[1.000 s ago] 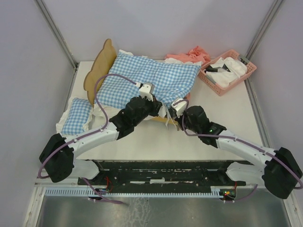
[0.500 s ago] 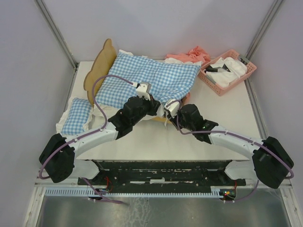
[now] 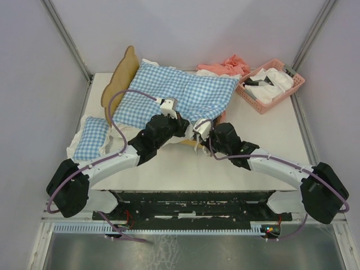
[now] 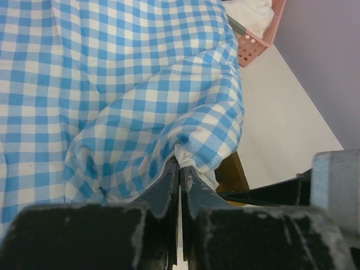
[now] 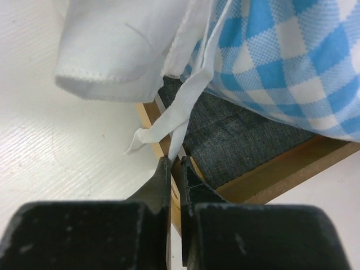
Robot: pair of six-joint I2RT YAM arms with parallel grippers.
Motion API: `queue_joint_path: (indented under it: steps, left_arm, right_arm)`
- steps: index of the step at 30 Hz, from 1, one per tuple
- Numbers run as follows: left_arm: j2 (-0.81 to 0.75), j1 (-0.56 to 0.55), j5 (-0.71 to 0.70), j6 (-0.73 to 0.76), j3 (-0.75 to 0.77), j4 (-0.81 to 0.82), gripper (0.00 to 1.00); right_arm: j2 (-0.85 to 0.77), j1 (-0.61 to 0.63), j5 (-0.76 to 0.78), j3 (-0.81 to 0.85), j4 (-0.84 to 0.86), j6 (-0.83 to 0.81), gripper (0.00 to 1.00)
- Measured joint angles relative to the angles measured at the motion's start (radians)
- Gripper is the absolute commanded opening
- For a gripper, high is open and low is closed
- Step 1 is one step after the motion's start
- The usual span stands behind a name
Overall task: Set up the pet bed
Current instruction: Cross the ropes on the bed frame.
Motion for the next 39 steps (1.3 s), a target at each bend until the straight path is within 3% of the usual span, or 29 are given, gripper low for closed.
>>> queue_joint_path:
  steps: [8,15,23,29,39]
  left_arm:
    - [0.005,0.017,-0.025,0.0,-0.024,0.021,0.03]
    - [0.021,0.023,-0.029,0.0,-0.025,0.033,0.03]
    - [0.021,0.027,-0.03,0.0,-0.035,0.04,0.03]
    - [0.021,0.028,-0.03,0.0,-0.036,0.04,0.03]
    - [0.021,0.029,-0.029,0.0,-0.036,0.04,0.03]
  right_arm:
    - [-0.141,0.0,0.004,0.058,-0.113,0.074,0.02]
    - [-0.146,0.0,0.023,0.14,-0.163,0.076,0.02]
    - [-0.119,0.0,0.044,0.228,-0.172,-0.027,0.02]
    - [-0.07,0.0,0.04,0.229,-0.156,-0.055,0.02]
    - [-0.039,-0.001,0.044,0.105,-0.043,0.071,0.02]
